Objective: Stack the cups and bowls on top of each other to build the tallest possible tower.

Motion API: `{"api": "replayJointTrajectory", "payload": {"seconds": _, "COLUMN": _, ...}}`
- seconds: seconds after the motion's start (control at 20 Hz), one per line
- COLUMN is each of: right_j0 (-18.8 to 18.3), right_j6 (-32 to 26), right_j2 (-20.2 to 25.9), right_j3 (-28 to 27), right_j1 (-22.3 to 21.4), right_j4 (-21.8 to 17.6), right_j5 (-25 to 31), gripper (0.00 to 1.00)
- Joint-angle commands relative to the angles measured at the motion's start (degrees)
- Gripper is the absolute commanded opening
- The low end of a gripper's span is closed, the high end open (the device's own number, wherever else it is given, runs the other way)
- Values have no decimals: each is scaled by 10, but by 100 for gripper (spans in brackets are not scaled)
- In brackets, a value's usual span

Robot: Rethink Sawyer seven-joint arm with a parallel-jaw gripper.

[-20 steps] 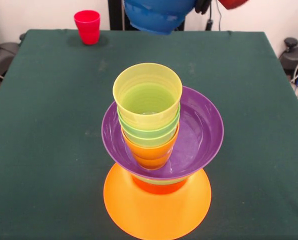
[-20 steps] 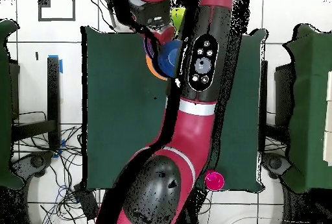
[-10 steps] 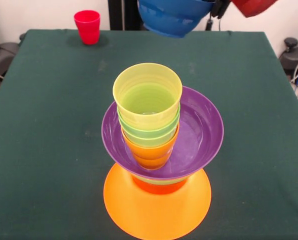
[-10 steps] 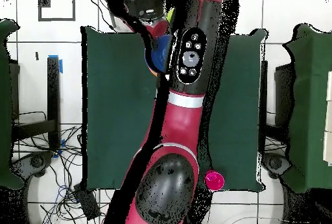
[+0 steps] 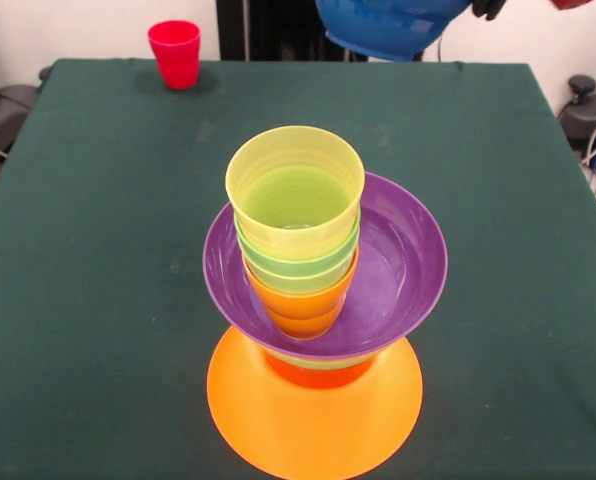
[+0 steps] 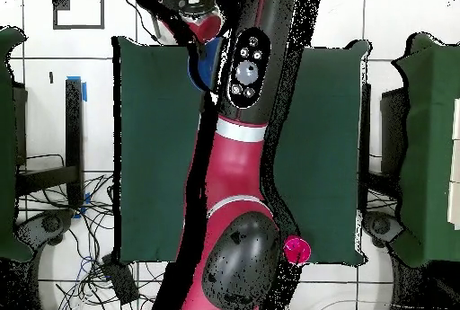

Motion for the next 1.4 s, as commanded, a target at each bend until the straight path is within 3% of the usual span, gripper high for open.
{"api": "replayJointTrajectory", "payload": {"seconds": 0.05, "right_j0": -16, "right_j6": -219, "right_j2": 109, "right_j3": -30, "right_j1": 13, "right_j4": -146, "right_j5": 55, "gripper": 0}}
{"api": "replayJointTrajectory", "payload": {"seconds": 0.7, "right_j0": -31, "right_j6": -283, "right_j2": 241, "right_j3": -39, "right_j1": 39, "right_j4": -302, "right_j5": 30, "gripper": 0}}
{"api": "replayJointTrajectory", "payload": {"seconds": 1.4, "right_j0": -41, "right_j6": -341, "right_j2": 322, "right_j3": -35, "right_j1": 50, "right_j4": -420, "right_j5": 36, "gripper": 0}}
